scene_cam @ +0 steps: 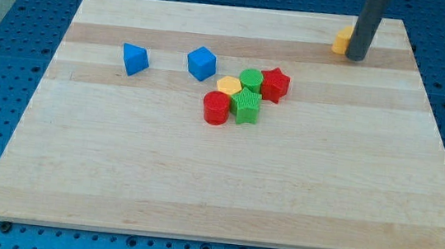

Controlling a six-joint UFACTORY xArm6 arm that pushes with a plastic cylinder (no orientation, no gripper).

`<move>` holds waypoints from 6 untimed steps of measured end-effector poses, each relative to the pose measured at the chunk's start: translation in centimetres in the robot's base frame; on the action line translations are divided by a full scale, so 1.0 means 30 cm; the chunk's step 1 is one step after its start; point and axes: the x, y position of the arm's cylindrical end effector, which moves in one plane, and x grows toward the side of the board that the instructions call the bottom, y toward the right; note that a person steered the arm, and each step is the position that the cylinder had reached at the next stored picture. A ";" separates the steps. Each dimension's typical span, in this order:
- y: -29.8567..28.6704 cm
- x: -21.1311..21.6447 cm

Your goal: Slide the yellow heart to the top right

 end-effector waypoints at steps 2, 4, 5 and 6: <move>-0.101 -0.030; -0.150 -0.033; -0.127 -0.071; -0.097 -0.142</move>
